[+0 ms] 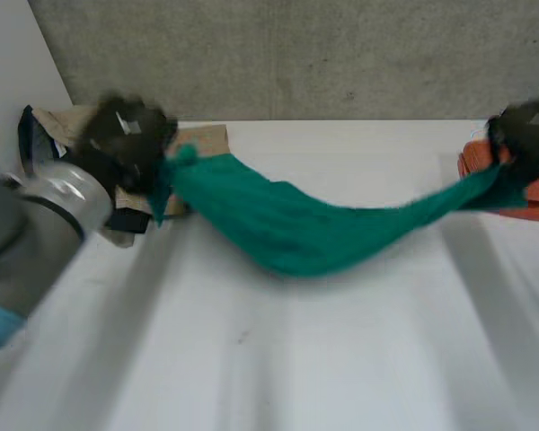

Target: Fold the laundry.

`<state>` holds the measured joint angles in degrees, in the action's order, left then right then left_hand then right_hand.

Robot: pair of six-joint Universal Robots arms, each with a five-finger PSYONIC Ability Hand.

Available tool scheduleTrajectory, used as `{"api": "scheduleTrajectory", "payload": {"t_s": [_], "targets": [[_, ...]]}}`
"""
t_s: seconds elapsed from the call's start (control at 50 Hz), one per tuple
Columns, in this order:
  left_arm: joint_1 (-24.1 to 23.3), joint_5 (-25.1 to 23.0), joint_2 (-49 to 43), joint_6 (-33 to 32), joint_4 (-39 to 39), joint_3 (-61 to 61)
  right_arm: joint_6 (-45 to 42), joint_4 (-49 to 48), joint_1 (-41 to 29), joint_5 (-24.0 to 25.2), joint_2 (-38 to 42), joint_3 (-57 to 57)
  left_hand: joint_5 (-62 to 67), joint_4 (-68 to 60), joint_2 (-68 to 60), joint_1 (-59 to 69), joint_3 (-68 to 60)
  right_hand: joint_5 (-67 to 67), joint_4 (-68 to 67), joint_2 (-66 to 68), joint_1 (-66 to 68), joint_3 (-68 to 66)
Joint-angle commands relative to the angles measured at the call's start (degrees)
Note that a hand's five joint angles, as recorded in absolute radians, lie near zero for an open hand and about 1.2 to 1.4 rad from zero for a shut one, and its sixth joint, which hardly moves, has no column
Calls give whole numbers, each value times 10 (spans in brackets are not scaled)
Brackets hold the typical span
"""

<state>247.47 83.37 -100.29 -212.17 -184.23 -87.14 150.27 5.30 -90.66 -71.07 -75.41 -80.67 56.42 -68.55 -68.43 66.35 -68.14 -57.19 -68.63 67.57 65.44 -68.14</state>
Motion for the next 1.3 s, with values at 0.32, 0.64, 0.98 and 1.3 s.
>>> {"api": "scheduleTrajectory", "payload": {"t_s": [0.32,0.64,0.98,1.3], "targets": [[-22,-9,-27,130,91,88,93,52,-66,-33,203,326,136,-115,-116,137,-119,-128,-114,124,146,-119],[-44,25,-167,135,101,113,41,-195,-125,-217,418,397,136,-115,-116,137,-119,572,586,-576,-554,581],[-58,26,-89,137,104,116,20,89,-131,-114,142,139,136,-115,-116,137,-119,559,573,-562,-541,568],[-50,28,-104,139,102,116,11,-4,-160,-55,163,-36,136,-115,-116,137,-119,345,359,-349,-327,354]]}}
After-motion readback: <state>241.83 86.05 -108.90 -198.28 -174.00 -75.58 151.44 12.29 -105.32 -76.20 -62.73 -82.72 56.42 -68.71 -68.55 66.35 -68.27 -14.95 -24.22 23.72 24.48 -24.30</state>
